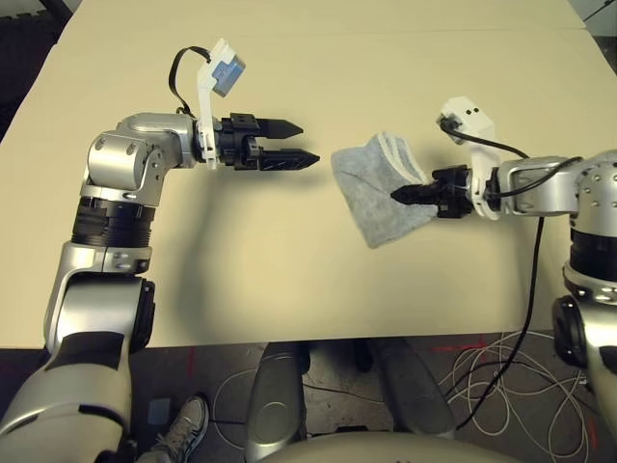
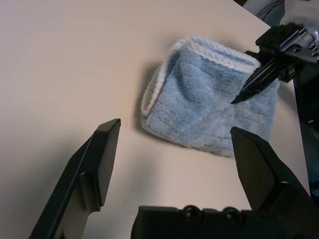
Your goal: Wipe the water off the table with a rag.
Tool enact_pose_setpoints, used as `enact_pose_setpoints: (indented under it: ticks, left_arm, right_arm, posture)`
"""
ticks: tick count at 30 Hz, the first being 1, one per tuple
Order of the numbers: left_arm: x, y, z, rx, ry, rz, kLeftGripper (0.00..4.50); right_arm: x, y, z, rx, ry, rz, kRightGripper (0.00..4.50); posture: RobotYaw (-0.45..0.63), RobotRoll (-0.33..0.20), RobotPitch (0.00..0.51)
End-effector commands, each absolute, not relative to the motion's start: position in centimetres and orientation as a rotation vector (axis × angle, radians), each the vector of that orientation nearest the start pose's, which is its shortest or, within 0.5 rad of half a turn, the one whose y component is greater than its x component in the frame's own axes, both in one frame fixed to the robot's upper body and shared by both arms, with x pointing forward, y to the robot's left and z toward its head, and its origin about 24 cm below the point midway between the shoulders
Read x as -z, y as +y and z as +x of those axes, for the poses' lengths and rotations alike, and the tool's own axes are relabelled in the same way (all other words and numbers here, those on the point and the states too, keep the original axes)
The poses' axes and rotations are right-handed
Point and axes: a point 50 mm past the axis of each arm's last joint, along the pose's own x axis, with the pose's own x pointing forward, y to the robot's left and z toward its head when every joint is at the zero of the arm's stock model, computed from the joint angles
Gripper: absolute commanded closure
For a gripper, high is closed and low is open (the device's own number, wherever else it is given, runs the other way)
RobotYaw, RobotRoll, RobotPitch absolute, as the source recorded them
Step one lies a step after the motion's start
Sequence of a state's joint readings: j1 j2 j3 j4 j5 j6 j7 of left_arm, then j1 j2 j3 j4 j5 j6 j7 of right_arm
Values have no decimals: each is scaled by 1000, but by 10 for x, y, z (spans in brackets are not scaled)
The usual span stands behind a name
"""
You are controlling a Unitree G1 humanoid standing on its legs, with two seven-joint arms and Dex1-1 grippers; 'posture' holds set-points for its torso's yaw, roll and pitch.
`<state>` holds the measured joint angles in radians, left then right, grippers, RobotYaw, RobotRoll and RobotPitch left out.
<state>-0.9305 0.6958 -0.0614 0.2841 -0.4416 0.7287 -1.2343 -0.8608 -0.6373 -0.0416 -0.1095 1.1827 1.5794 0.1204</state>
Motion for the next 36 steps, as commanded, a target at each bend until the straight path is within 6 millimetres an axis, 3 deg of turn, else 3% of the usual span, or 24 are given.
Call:
enact_pose_setpoints:
  ticks: [1, 7, 14, 22, 28, 36]
  left_arm:
    - [-238, 192, 337, 1183, 212, 152, 0]
    - [-241, 194, 341, 1151, 186, 153, 0]
    - [-253, 210, 355, 985, 72, 159, 0]
    - [-268, 239, 372, 662, -123, 119, 0]
    - [-257, 271, 378, 368, -207, 108, 0]
    - [-236, 287, 378, 185, -239, 84, 0]
  right_arm:
    - [-217, -157, 286, -787, 725, -8, 4477]
    - [-199, -193, 302, -562, 774, 14, 4477]
    - [-185, -232, 319, -394, 746, -17, 4477]
    - [-193, -248, 333, -330, 705, -38, 4477]
    - [-195, -260, 332, -272, 715, -39, 4477]
    - [-194, -280, 333, -147, 735, -57, 4477]
  posture:
    - [-71, 0, 344]
    - [-74, 0, 342]
    - [-71, 0, 343]
    - [-66, 0, 339]
    - [-60, 0, 339]
    - [-56, 0, 339]
